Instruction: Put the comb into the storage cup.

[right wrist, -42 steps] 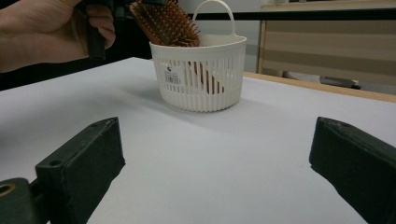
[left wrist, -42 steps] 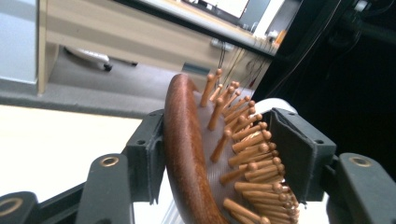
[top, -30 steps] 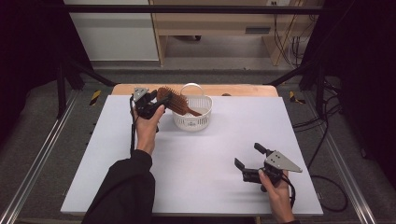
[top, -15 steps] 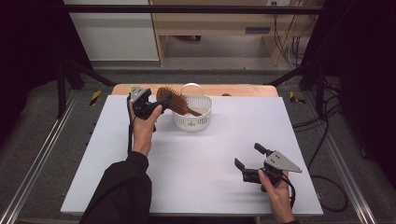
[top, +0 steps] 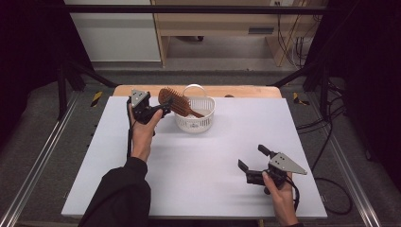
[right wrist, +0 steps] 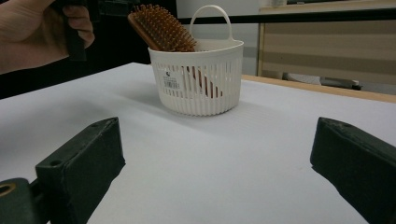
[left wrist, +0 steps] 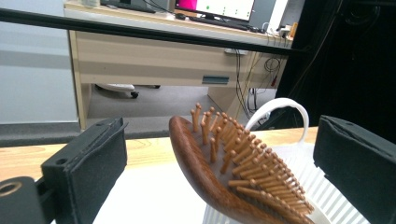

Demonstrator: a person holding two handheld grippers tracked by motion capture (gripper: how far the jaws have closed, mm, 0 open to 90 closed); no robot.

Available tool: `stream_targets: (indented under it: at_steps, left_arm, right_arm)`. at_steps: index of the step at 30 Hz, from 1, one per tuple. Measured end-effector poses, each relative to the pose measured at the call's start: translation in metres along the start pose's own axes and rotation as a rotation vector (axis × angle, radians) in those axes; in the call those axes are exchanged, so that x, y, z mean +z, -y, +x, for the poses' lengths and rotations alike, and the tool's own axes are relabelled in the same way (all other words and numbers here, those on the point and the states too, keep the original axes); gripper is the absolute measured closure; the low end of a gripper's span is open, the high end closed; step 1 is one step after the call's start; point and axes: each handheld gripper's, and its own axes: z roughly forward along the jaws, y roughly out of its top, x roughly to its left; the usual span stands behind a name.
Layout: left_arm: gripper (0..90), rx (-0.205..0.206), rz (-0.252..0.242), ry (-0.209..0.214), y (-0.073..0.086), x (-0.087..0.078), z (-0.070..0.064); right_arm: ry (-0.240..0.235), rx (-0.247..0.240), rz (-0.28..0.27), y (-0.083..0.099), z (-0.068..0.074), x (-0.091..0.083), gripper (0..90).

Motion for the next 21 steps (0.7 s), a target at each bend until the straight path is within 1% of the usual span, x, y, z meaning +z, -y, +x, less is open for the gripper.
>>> stream_targets:
  at_steps: [2, 4, 6, 7, 8, 10, 11, 13, 15, 17, 18, 21]
  left_arm:
    - [2.7, 0.014, -0.009, -0.004, 0.0, 0.0, 0.001]
    - [2.9, 0.001, -0.002, -0.007, 0.0, -0.002, 0.0]
    - [2.9, 0.011, -0.015, -0.005, 0.0, -0.003, 0.0]
    - [2.7, 0.004, -0.01, -0.005, 0.001, -0.004, 0.0]
    - [2.7, 0.014, -0.016, -0.005, 0.001, -0.005, 0.0]
    - [2.7, 0.014, -0.02, -0.004, 0.001, -0.007, 0.0]
    - [2.7, 0.005, -0.015, 0.0, 0.001, -0.008, -0.001]
    - [2.7, 0.007, -0.017, 0.001, 0.002, -0.01, -0.001]
    - [2.7, 0.017, -0.023, -0.004, 0.002, -0.011, 0.0]
    - [2.6, 0.014, -0.017, -0.002, 0.003, -0.013, -0.001]
    - [2.6, 0.029, -0.021, -0.008, 0.003, -0.013, -0.001]
    - [2.7, 0.03, -0.025, -0.009, 0.003, -0.015, -0.001]
  right_arm:
    - [-0.002, 0.0, 0.001, 0.0, 0.0, 0.0, 3.1]
    - [-0.004, 0.005, 0.0, 0.0, -0.001, 0.0, 3.1]
    - [-0.001, 0.006, -0.006, 0.0, -0.001, -0.001, 3.0]
    - [0.0, 0.006, -0.008, 0.0, -0.002, -0.001, 3.0]
    - [0.0, 0.008, -0.009, 0.0, -0.002, -0.001, 2.9]
    - [0.002, 0.01, -0.01, -0.001, -0.002, -0.001, 2.9]
    - [0.002, 0.008, -0.01, 0.0, -0.002, -0.001, 2.9]
    - [0.004, 0.003, -0.008, 0.0, -0.002, -0.001, 2.9]
    - [0.004, 0.006, -0.008, 0.0, -0.001, -0.001, 2.9]
    - [0.006, 0.006, -0.009, 0.0, -0.002, 0.0, 2.9]
    - [0.006, 0.009, -0.009, 0.0, -0.002, 0.0, 2.9]
    - [0.009, 0.008, -0.011, 0.0, -0.002, 0.0, 2.9]
